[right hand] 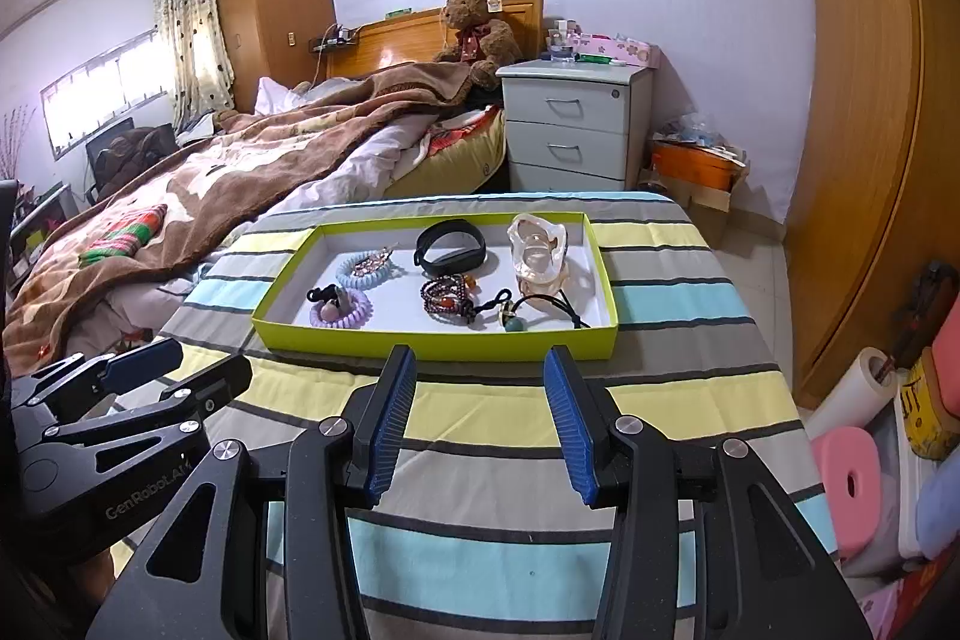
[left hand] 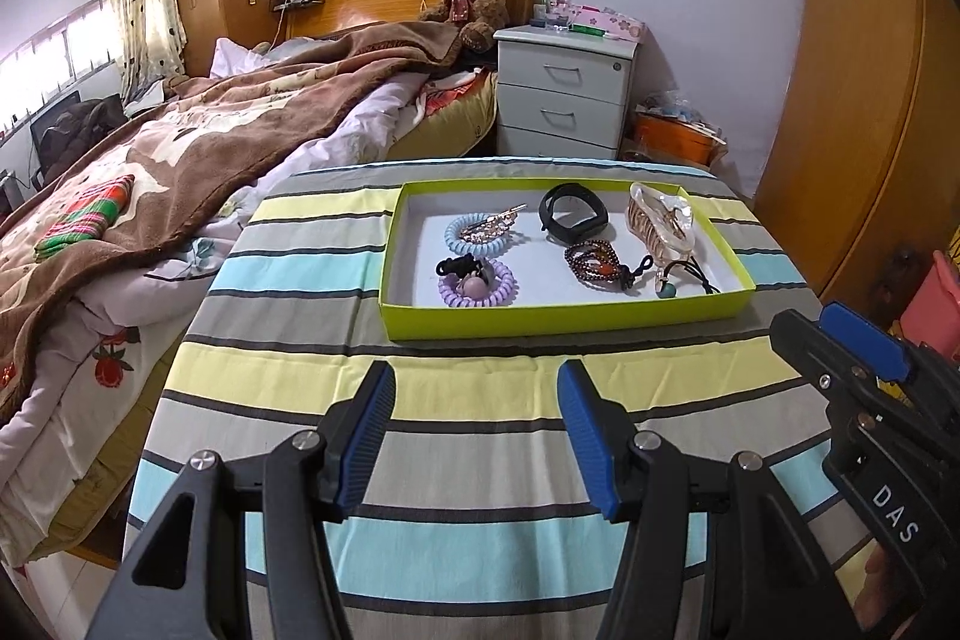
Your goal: Organize jewelry
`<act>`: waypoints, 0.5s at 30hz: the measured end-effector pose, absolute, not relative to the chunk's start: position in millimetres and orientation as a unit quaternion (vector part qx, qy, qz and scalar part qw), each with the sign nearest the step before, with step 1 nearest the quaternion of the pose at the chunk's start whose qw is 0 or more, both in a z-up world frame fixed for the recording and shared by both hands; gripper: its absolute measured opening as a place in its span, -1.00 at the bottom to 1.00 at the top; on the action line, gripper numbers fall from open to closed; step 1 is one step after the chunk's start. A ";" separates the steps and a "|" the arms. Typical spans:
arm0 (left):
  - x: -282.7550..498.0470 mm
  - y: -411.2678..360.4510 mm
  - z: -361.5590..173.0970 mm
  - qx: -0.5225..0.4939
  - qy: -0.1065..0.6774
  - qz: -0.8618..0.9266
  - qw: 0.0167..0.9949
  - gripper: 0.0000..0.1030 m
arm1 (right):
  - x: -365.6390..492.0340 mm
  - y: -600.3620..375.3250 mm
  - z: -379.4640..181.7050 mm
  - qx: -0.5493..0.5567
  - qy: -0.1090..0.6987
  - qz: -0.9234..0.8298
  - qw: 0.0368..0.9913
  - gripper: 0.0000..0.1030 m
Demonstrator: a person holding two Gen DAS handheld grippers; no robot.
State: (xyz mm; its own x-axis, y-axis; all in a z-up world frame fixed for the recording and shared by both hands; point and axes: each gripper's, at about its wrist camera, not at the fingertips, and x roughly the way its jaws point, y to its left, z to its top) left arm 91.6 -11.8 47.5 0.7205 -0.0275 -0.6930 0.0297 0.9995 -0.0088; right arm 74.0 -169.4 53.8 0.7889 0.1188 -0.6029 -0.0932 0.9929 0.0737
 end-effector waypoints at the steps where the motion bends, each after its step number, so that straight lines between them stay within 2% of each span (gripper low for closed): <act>1: 91.5 -11.8 47.3 0.002 0.374 -0.014 0.928 0.13 | 74.1 -169.7 53.9 0.020 0.320 0.056 0.946 -0.12; 15: 90.5 -12.5 46.7 -0.004 0.377 -0.011 0.926 0.13 | 72.4 -167.8 53.6 0.018 0.319 0.055 0.946 -0.12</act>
